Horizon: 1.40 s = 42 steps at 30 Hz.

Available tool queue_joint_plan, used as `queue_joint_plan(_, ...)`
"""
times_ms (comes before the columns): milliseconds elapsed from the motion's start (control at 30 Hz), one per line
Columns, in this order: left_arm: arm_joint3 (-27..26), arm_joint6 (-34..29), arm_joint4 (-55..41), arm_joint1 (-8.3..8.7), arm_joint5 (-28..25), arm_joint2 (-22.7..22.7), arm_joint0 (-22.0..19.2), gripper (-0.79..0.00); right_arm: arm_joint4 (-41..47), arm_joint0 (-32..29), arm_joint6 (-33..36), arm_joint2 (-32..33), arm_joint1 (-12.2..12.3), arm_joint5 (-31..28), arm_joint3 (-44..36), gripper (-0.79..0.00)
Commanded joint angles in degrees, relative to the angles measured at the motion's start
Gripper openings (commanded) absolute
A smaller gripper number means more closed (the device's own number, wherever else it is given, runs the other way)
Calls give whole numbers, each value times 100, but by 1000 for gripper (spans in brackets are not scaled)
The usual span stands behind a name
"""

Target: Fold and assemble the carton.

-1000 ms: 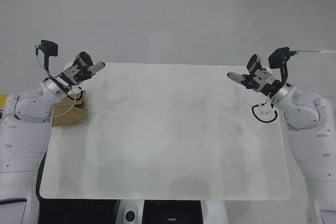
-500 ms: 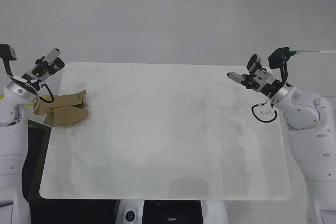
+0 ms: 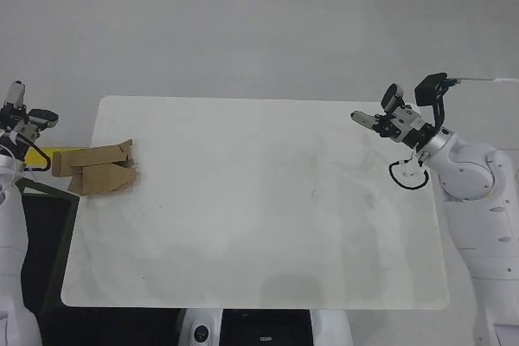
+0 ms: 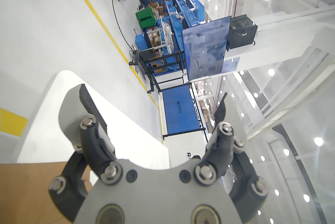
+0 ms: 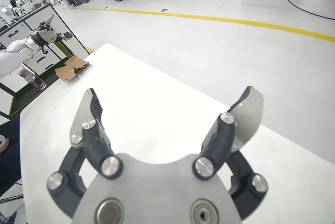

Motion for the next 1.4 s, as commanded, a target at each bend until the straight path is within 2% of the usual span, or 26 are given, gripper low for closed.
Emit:
queue_joint_plan(0,64,66,9,23,40,-78,60,0,0,0,0,0,0,0,0,0)
queue_joint_plan(233,16,347,50,94,201,-368,447,0,0,0,0,0,0,0,0,0)
queue_joint_plan(500,-448,715,-135,59,390,-475,1065,0,0,0,0,0,0,0,0,0)
queue_joint_plan(767,-764,1526,621,54,725,-460,1653,0,0,0,0,0,0,0,0,0)
queue_joint_plan(933,-836,1757,1124,70,989,-434,1846,0,0,0,0,0,0,0,0,0)
queue_joint_plan(1133,-868,1345,1157,87,1443,-436,1957,0,0,0,0,0,0,0,0,0)
queue_joint_plan(1367,-878,883,1056,95,1708,-417,1993,0,0,0,0,0,0,0,0,0)
